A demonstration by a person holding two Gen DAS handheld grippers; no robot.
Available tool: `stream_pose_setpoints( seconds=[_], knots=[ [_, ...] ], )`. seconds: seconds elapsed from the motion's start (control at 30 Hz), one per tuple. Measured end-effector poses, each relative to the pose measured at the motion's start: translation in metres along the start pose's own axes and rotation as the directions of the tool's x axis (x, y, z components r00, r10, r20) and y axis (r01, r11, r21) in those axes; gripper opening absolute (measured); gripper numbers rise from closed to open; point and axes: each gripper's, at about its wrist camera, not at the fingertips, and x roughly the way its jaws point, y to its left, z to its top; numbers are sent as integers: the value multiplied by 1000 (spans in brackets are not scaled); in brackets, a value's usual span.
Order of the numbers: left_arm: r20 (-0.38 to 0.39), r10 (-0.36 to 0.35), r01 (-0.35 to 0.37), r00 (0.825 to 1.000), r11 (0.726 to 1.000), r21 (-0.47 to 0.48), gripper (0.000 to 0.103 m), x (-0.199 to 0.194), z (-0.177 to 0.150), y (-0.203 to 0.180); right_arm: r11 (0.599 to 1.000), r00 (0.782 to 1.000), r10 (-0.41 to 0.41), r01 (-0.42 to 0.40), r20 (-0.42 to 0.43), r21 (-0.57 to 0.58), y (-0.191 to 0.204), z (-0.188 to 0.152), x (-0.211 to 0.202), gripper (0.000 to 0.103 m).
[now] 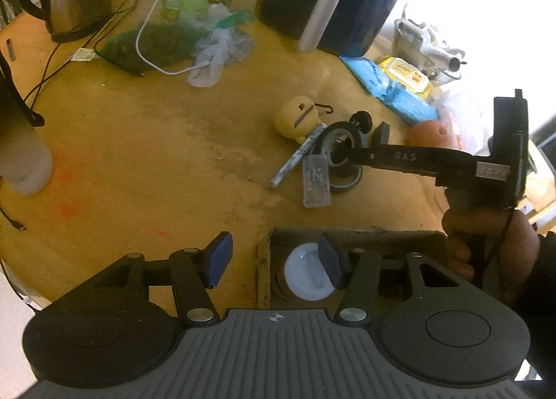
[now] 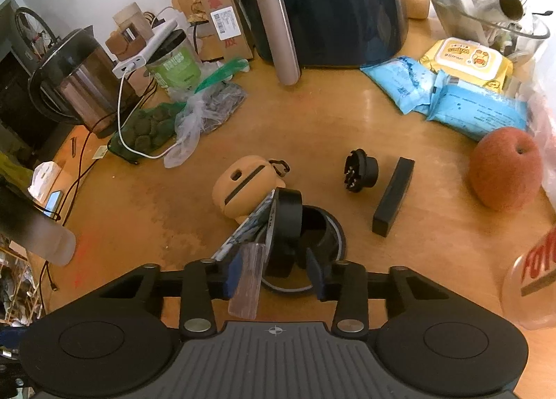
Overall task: Organize rigid objects
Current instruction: 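Reach the right gripper to the black tape roll and close on it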
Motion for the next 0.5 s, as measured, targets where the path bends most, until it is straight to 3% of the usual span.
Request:
stream_pose_setpoints(
  seconds=[0.5],
  knots=[
    [-2, -3, 3, 1000, 1000, -7, 54, 4, 7, 4, 999, 999, -40, 40, -23, -15, 10, 7, 27, 21]
  ],
)
